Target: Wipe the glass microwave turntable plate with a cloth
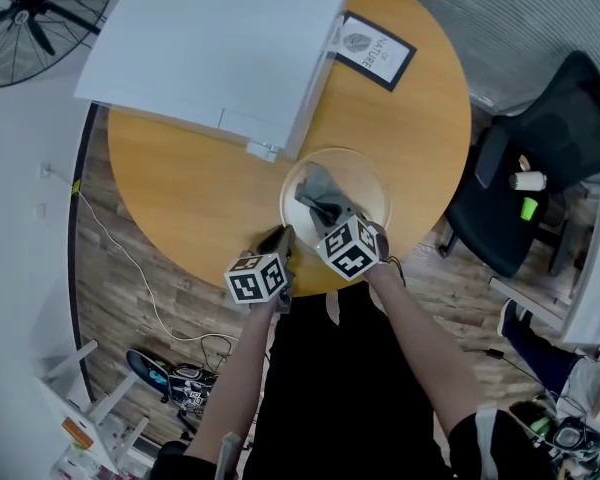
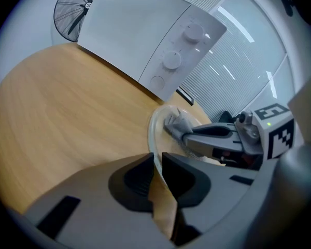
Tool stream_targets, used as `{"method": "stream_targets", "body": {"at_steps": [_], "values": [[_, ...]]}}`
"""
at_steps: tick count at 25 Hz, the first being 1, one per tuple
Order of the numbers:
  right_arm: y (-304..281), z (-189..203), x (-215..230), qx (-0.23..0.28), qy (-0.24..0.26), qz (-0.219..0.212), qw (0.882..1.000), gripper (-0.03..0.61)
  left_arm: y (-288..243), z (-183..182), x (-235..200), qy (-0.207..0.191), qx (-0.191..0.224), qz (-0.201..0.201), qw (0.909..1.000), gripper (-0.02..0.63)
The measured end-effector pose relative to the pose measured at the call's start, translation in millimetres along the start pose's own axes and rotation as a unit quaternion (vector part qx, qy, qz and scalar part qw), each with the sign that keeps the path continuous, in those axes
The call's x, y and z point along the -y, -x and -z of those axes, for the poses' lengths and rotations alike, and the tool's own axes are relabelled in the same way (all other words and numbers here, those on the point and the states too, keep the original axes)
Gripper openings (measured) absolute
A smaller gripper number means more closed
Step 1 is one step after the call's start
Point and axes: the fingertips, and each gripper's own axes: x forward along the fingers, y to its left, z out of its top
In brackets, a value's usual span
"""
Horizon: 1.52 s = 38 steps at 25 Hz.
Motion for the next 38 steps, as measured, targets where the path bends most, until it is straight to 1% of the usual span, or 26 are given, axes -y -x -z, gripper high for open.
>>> {"method": "stream_targets", "body": {"at_steps": [3, 6, 7, 9, 16, 19, 22, 25, 29, 33, 38], "values": [[2, 9, -30, -0.018, 0.035, -0.044, 0.998, 0.029, 0, 0, 0, 0.005, 0.004, -0.005, 1.0, 0.043], [10, 26, -54, -0.041, 0.058, -0.09, 0.993, 0.029, -1, 0, -1, 0.007, 0.001, -0.009, 0.9999, 0.044], [13, 31, -58, -0.046, 0.061, -0.099, 0.992, 0.029, -2, 0, -2, 0.009, -0.002, -0.011, 0.9999, 0.043], [21, 38, -63, -0.049, 0.063, -0.105, 0.991, 0.029, -2, 0, -3, 0.016, -0.009, -0.014, 0.9997, 0.044], [61, 40, -59, -0.016, 0.038, -0.095, 0.995, 0.028, 0, 0, -2, 0.027, -0.015, -0.01, 0.9995, 0.054], [79, 39, -49, 0.005, 0.022, -0.082, 0.996, 0.028, 3, -1, -2, 0.028, -0.013, -0.021, 0.9993, 0.054], [98, 39, -34, 0.025, 0.005, -0.065, 0.998, 0.028, 10, -5, -1, 0.027, -0.001, -0.035, 0.999, 0.053], [117, 39, -17, 0.046, -0.01, -0.049, 0.998, 0.028, 19, -11, 6, 0.024, 0.02, -0.042, 0.9986, 0.052], [139, 32, 2, 0.077, -0.03, -0.034, 0.996, 0.028, 35, -28, 25, 0.01, 0.062, -0.041, 0.9972, 0.042], [155, 27, 13, 0.1, -0.052, -0.022, 0.993, 0.028, 47, -39, 52, -0.009, 0.094, -0.025, 0.9952, 0.027], [181, 10, 21, 0.141, -0.083, -0.002, 0.987, 0.028, 69, -59, 83, -0.041, 0.128, 0.002, 0.9909, 0.015]]}}
